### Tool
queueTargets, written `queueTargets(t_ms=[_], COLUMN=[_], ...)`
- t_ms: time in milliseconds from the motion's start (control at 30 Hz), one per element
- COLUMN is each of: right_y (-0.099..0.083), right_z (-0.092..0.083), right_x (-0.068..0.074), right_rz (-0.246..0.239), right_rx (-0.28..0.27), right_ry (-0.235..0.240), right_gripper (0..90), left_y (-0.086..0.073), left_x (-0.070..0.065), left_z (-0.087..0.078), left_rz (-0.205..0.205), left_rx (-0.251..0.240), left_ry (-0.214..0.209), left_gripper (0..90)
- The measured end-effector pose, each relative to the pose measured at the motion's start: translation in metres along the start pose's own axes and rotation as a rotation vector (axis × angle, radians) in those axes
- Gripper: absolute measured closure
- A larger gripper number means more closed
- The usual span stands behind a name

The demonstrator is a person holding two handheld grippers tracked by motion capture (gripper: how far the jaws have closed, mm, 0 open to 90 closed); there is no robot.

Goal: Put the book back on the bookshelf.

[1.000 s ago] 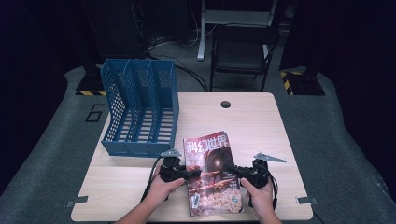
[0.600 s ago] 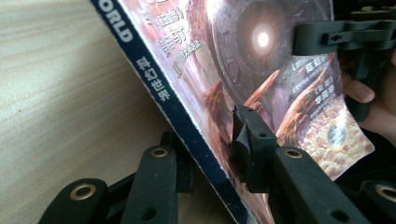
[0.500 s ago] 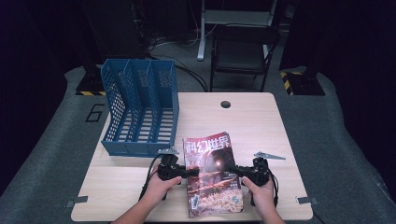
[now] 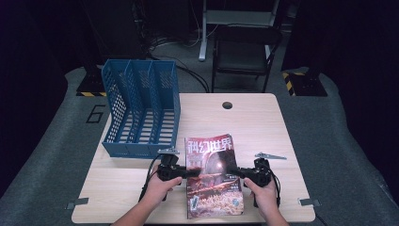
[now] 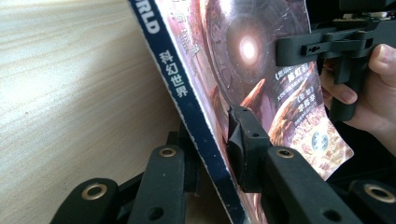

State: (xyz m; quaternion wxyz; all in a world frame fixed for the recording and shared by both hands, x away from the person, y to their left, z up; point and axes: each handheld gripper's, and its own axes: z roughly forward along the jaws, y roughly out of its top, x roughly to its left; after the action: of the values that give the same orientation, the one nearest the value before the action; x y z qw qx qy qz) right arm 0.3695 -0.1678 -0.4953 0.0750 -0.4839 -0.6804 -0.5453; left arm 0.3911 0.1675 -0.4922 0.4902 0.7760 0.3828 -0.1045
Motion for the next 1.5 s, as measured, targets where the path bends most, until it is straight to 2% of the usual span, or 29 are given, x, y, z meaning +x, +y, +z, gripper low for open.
queueTargets(t_ms=[100,133,167,367,467,500,733,833,867,933,967,1133,1267,1433,1467,1500], right_y=[0.0,0.0,0.0,0.002,0.002,0.003,0.003,0.003,0.003,0.003,0.003,0.006,0.008,0.009,0.01,0.01], right_z=[0.001,0.001,0.001,-0.001,-0.001,-0.001,0.001,0.002,0.002,0.002,0.002,0.0,-0.002,-0.003,-0.004,-0.004], right_x=[-0.002,-0.002,-0.002,0.0,0.001,0.003,0.005,0.004,0.003,0.002,0.002,0.007,0.014,0.02,0.025,0.025], right_rz=[-0.001,-0.001,0.002,-0.003,-0.008,-0.013,-0.033,-0.017,-0.004,-0.011,-0.011,-0.034,-0.065,-0.102,-0.127,-0.127], right_rx=[0.009,0.013,0.012,0.002,0.001,0.006,0.035,0.053,0.067,0.066,0.065,0.065,0.055,0.026,0.007,0.007], right_ry=[0.004,0.006,0.007,0.015,0.012,0.005,-0.01,-0.017,-0.013,-0.02,-0.017,0.015,0.024,0.012,-0.001,-0.001], right_gripper=[82.4,82.0,81.8,81.6,81.1,80.3,74.8,73.9,73.9,75.2,76.4,82.9,84.5,85.3,85.8,85.8], left_y=[0.002,0.002,0.003,0.005,0.006,0.007,0.007,0.007,0.007,0.007,0.007,0.008,0.01,0.012,0.013,0.013], left_x=[0.0,-0.002,-0.001,-0.005,-0.007,-0.009,-0.01,-0.009,-0.008,-0.008,-0.009,-0.011,-0.015,-0.019,-0.024,-0.024], left_z=[-0.003,-0.004,-0.006,-0.009,-0.011,-0.012,-0.013,-0.014,-0.015,-0.015,-0.015,-0.018,-0.022,-0.026,-0.029,-0.029], left_rz=[-0.001,-0.024,-0.002,-0.018,-0.003,0.009,0.008,-0.001,0.01,0.018,0.009,0.007,0.019,0.037,0.057,0.057], left_rx=[-0.003,-0.022,-0.008,-0.041,-0.041,-0.047,-0.052,-0.055,-0.047,-0.05,-0.056,-0.066,-0.088,-0.104,-0.122,-0.122], left_ry=[-0.002,-0.006,-0.003,0.019,0.024,0.03,0.032,0.027,0.026,0.036,0.035,0.044,0.053,0.07,0.087,0.087], left_gripper=[77.8,78.2,78.5,79.1,79.3,79.5,80.3,81.0,81.1,81.2,81.2,81.3,81.4,81.5,81.5,81.5])
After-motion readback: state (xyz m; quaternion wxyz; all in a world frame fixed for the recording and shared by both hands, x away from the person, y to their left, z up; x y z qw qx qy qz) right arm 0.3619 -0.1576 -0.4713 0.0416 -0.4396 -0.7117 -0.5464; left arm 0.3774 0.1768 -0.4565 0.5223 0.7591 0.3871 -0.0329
